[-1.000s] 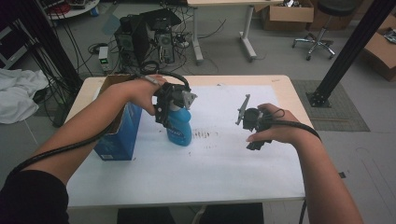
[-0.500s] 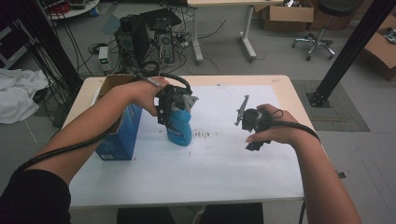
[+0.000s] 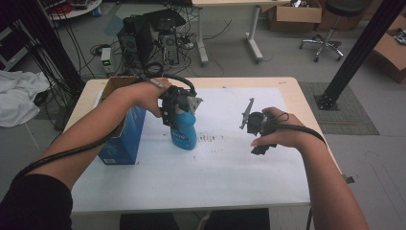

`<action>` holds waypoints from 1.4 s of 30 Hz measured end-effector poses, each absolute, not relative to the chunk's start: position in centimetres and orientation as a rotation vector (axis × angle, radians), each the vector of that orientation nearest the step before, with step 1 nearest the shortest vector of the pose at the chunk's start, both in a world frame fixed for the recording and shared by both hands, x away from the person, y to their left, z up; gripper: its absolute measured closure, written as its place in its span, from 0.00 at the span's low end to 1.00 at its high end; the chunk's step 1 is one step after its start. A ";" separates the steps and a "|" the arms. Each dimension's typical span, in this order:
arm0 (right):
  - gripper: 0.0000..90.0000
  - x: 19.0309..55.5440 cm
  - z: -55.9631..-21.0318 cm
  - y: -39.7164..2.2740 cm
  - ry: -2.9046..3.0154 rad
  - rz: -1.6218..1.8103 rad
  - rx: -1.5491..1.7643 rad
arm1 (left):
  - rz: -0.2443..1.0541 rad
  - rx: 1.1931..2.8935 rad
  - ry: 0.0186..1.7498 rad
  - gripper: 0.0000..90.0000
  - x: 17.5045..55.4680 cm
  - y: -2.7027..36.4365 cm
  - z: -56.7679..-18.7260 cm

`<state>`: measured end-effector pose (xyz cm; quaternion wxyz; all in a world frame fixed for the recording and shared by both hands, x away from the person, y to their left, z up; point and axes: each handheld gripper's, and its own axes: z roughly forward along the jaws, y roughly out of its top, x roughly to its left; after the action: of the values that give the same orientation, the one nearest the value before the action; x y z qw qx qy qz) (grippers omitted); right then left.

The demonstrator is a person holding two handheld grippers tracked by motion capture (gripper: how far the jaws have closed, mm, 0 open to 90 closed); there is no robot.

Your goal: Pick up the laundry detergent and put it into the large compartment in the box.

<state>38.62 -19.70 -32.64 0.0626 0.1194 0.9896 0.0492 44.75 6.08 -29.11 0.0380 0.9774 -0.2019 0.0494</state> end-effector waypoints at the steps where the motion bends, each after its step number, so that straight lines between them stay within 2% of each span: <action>1: 0.18 38.6 -32.7 -19.7 2.992 0.152 0.364 | 0.150 2.996 -0.615 0.24 44.7 6.1 -29.1; 14: 0.18 38.8 -32.9 -19.6 2.997 0.154 0.366 | 0.154 3.016 -0.629 0.31 44.7 6.0 -29.3; 21: 0.18 38.8 -32.8 -19.5 2.994 0.145 0.366 | 0.152 3.016 -0.630 0.38 44.8 6.1 -29.4; 42: 0.18 39.0 -33.6 -19.9 3.002 0.165 0.382 | 0.151 3.039 -0.640 0.41 44.7 5.7 -29.3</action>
<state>39.04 -19.86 -33.62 0.0552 0.1260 0.9890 0.0545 44.68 5.65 -29.33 0.0163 0.9773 -0.2057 0.0487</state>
